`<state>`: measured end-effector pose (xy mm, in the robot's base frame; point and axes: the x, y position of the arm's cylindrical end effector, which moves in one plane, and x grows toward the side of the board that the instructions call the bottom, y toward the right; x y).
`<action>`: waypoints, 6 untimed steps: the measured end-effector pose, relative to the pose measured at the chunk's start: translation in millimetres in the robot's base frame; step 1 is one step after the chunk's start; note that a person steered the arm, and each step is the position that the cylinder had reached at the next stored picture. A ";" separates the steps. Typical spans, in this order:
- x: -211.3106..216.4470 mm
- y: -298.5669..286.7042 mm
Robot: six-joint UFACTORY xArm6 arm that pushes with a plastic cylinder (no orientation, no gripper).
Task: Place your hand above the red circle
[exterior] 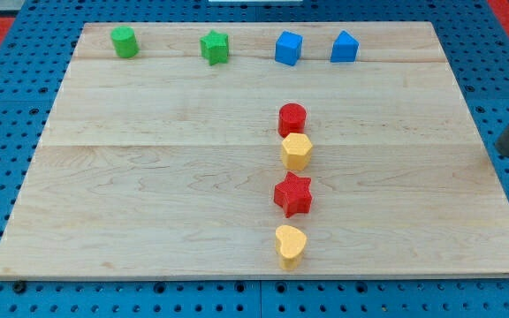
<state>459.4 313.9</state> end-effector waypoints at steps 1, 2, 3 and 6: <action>-14.0 -24.3; -20.5 -64.3; -24.3 -103.8; -86.5 -216.3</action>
